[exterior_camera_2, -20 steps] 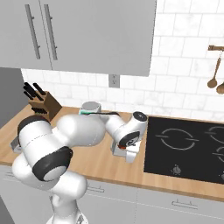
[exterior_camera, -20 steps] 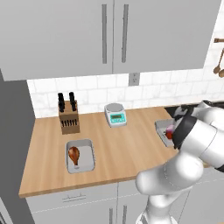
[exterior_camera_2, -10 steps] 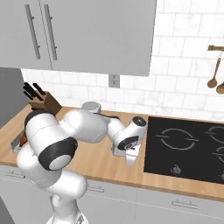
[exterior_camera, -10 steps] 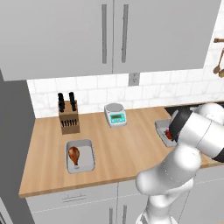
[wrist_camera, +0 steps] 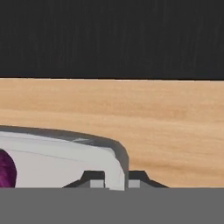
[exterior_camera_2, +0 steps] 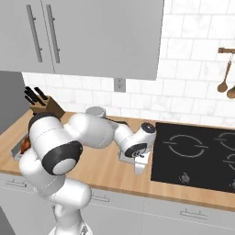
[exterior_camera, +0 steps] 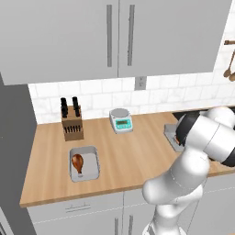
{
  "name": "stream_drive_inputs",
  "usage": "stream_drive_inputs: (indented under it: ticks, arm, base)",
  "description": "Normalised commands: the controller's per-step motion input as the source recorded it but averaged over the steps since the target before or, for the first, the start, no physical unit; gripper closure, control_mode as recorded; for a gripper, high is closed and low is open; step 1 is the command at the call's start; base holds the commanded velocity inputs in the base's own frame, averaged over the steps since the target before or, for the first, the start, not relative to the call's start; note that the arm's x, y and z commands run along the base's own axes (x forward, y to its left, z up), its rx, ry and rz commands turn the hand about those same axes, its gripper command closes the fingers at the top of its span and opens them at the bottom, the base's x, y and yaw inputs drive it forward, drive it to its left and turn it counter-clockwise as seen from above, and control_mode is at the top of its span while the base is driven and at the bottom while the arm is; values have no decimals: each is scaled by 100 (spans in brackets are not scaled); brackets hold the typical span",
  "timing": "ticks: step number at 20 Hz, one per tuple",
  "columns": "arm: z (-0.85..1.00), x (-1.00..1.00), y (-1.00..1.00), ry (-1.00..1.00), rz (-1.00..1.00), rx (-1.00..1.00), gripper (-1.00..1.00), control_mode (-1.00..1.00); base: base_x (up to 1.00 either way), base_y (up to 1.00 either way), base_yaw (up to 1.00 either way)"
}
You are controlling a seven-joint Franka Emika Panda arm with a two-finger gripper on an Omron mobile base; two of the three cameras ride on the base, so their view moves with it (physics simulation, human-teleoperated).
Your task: Take the meat container that has the chicken drumstick and place it on the second highest rack of the freezer. Then take the vegetable container that has the onion and tomato and place it on the highest rack of the freezer.
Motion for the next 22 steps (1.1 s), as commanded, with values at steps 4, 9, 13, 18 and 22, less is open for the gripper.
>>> stream_drive_inputs:
  ticks: [4,9,13,18,22]
  arm:
    - [8,-2,0,-3,10,-2,100,-100]
    - [65,-31,0,-17,24,-10,100,-100]
    - [100,-22,3,-18,37,-5,100,-100]
    - [100,-6,15,-11,57,0,100,-100]
    - [100,0,31,0,71,-2,100,-100]
  base:
    - [0,0,0]
    - [0,0,0]
    - [0,0,0]
    - [0,0,0]
    - [0,0,0]
